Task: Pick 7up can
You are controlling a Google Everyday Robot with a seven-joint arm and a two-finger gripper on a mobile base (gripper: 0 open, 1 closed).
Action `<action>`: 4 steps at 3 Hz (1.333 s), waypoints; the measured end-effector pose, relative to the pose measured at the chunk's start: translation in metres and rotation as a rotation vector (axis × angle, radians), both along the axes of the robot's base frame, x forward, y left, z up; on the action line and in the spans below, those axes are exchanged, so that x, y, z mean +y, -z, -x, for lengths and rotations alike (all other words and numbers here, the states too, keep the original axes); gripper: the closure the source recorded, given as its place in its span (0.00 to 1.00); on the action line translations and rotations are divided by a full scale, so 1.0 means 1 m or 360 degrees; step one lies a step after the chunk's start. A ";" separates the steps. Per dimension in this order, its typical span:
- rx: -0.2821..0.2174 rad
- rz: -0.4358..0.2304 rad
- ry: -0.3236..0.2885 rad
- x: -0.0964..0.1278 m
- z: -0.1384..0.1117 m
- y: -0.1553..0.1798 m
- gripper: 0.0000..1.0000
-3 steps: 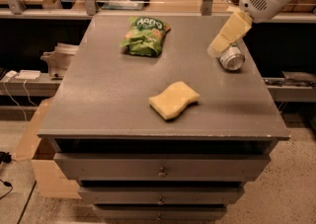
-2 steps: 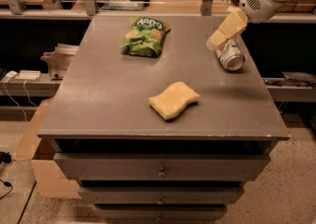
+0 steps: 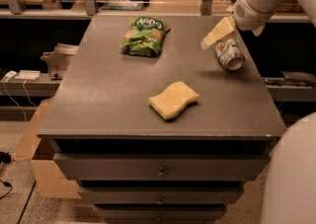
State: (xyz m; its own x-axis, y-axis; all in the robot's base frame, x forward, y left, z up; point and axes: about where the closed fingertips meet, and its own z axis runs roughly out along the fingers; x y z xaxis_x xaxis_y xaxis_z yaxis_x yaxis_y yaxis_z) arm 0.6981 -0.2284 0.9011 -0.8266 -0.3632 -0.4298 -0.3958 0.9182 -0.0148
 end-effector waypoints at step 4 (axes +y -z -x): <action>0.0252 -0.0008 0.0215 -0.003 -0.019 0.069 0.18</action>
Offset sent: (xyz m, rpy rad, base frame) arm 0.0210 -0.0099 -0.0576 0.0224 0.1422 -0.1643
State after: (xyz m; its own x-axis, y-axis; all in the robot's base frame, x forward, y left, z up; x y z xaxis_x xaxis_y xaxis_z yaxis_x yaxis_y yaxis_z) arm 0.7170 -0.2312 0.8317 -0.9250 -0.2429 -0.2923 -0.2662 0.9630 0.0422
